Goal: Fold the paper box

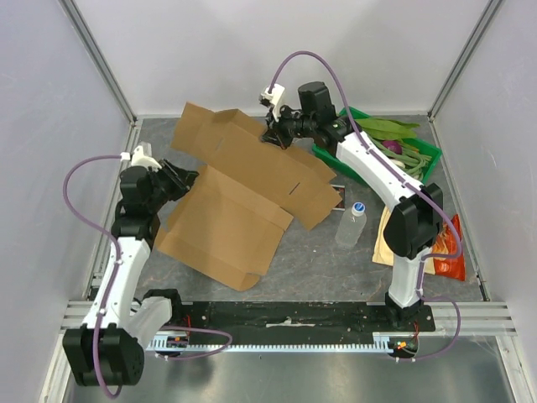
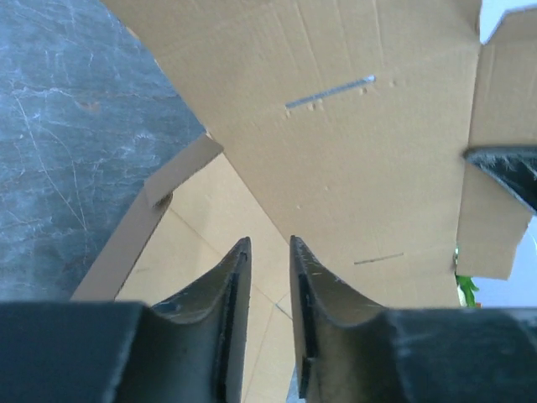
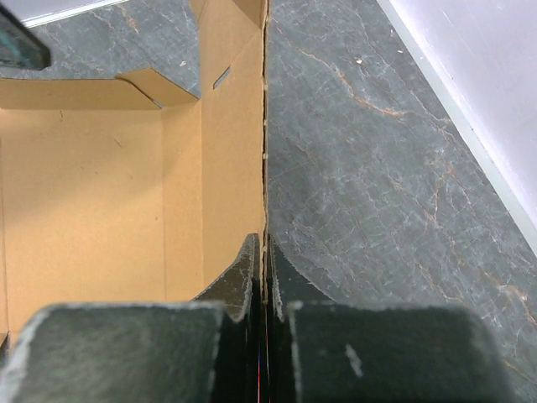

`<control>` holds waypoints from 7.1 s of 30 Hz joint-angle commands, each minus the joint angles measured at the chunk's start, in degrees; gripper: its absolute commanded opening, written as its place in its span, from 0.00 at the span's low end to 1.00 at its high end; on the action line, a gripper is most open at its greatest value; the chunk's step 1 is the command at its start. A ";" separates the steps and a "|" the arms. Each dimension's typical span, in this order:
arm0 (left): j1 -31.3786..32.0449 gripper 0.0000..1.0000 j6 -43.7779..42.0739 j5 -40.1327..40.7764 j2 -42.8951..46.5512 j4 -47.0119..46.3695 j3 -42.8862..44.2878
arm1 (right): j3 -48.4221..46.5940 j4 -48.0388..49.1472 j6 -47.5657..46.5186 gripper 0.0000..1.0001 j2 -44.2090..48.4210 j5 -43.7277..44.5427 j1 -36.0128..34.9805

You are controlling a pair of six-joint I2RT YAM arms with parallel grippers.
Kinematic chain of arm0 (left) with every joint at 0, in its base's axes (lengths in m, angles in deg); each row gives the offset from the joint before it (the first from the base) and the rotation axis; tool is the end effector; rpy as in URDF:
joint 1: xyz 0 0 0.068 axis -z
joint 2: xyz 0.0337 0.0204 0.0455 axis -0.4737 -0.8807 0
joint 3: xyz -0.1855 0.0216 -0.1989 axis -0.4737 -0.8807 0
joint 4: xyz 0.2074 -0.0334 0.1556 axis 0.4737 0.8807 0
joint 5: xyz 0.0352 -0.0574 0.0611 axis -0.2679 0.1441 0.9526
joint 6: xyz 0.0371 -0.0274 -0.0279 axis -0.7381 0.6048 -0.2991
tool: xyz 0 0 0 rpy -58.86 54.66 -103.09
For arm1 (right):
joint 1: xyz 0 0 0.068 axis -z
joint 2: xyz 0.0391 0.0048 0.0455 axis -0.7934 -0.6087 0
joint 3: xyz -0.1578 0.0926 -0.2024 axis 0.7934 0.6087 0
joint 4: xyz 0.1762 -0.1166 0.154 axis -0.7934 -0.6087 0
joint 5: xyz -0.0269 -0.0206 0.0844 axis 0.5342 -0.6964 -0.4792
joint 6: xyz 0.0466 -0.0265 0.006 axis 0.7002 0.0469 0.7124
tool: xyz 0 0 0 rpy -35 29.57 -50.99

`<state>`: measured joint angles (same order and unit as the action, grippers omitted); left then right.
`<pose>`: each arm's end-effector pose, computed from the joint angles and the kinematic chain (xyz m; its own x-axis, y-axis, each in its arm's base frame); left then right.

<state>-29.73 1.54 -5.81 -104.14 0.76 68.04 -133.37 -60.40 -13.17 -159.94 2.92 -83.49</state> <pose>0.2240 -0.0043 0.3038 -0.4072 -0.5764 -0.7085 0.0017 0.7752 -0.6317 0.3768 0.2489 0.3652 -0.1924 -0.3118 -0.9305 -0.9086 0.4148 0.0489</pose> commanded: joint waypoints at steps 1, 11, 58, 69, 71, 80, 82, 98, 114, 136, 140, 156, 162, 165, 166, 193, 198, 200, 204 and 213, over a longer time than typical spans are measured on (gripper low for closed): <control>0.22 0.23 7.09 -0.17 2.86 1.41 -4.19 | -3.72 0.42 -0.75 0.00 -1.56 -2.42 1.27; -2.41 0.06 21.42 21.27 -12.86 7.66 -7.18 | -2.75 1.11 -1.90 0.00 -3.22 -11.91 5.49; -2.59 0.17 12.39 -5.09 -37.66 -27.33 4.86 | -2.85 8.77 4.96 0.00 -14.22 -11.04 8.22; 11.90 0.12 -8.27 26.62 -32.56 -0.79 12.94 | -2.32 9.20 5.75 0.00 -13.43 -5.77 6.11; 13.66 0.11 -9.86 30.85 -34.05 2.01 13.73 | -2.23 9.38 5.93 0.00 -13.42 -5.15 5.93; 13.67 0.37 -9.42 26.56 -29.58 4.75 18.04 | -1.70 9.03 5.75 0.00 -12.63 -5.24 5.93; 13.58 0.32 -8.90 26.56 -28.61 5.72 18.48 | -1.70 9.03 5.75 0.00 -12.63 -5.41 5.84; 11.82 0.24 -7.57 31.56 -26.14 9.32 20.58 | -1.52 8.77 5.40 0.00 -12.20 -6.29 5.85; 18.77 0.02 -1.97 29.99 -30.61 3.71 9.96 | -0.12 9.03 5.49 0.00 -12.11 -6.56 5.50; 12.80 0.38 -0.72 9.59 -31.93 -6.88 22.76 | 4.72 9.12 3.55 0.00 -9.12 -5.94 4.97; 11.56 0.24 1.29 14.32 -36.51 -2.72 33.06 | 4.72 9.03 3.55 0.00 -8.42 -5.94 4.79; 16.57 0.14 4.03 4.23 -45.83 -5.52 36.33 | 0.33 4.29 -0.31 0.00 -7.27 7.49 0.75; 15.96 0.26 1.30 4.50 -40.40 -5.62 31.58 | -1.17 1.82 -12.69 0.00 -6.40 23.91 -4.08; 13.77 0.38 2.00 3.44 -35.31 -4.92 28.42 | -1.00 2.35 -17.00 0.00 -5.52 25.08 -4.26; 13.24 0.42 1.57 3.27 -33.46 -5.09 26.58 | -1.43 2.00 -17.88 0.00 -5.34 24.47 -4.26; 22.02 0.20 -26.39 31.02 -33.17 1.50 32.19 | -8.64 -4.60 -21.07 0.03 -6.48 14.34 -4.35; 22.28 0.03 -22.79 34.29 -32.47 -0.69 29.74 | -9.95 -3.09 3.11 0.62 -5.78 32.43 -4.61; 22.28 0.02 -21.82 34.38 -31.34 -3.49 26.93 | -11.54 -5.98 12.21 0.85 -3.69 46.22 -4.53; 22.28 0.02 -19.54 34.99 -29.66 -7.20 22.97 | -7.52 -10.84 30.94 0.98 4.31 48.02 -3.82; 22.28 0.02 -18.04 35.25 -27.73 -9.93 20.59 | 0.42 -7.49 55.56 0.98 17.68 53.37 -6.36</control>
<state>-7.30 -19.11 27.28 -135.09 -3.99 88.83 -131.10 -69.43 28.99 -145.27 51.83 -87.68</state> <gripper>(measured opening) 0.034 0.982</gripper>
